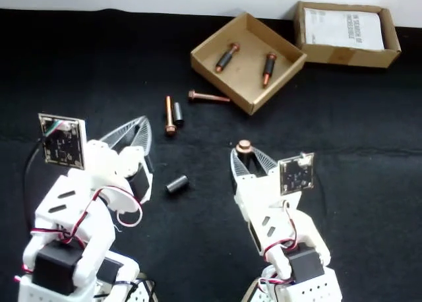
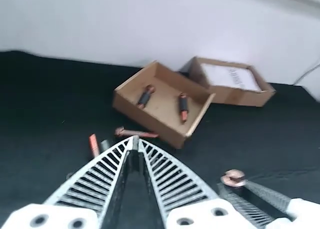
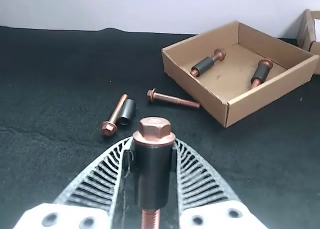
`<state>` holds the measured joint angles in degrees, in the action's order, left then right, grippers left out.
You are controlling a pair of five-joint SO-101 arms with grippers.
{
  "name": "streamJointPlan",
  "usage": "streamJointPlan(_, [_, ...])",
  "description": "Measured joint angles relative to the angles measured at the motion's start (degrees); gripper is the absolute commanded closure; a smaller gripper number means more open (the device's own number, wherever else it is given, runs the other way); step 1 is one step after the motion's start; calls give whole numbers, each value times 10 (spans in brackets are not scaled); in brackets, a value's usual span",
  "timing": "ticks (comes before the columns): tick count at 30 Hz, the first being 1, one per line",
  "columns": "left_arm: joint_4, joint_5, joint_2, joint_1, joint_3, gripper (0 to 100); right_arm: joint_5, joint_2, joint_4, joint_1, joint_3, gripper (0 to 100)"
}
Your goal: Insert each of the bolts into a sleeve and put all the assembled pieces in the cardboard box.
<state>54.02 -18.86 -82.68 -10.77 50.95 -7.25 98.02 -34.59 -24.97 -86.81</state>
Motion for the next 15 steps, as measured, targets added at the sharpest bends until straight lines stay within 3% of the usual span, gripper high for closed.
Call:
streamJointPlan(7, [-6,0,-139,96,213,991,2,-214,0,0,141,991])
streamJointPlan(15, [-124,0,-203,173,407,991,2,-506,0,1,355,991])
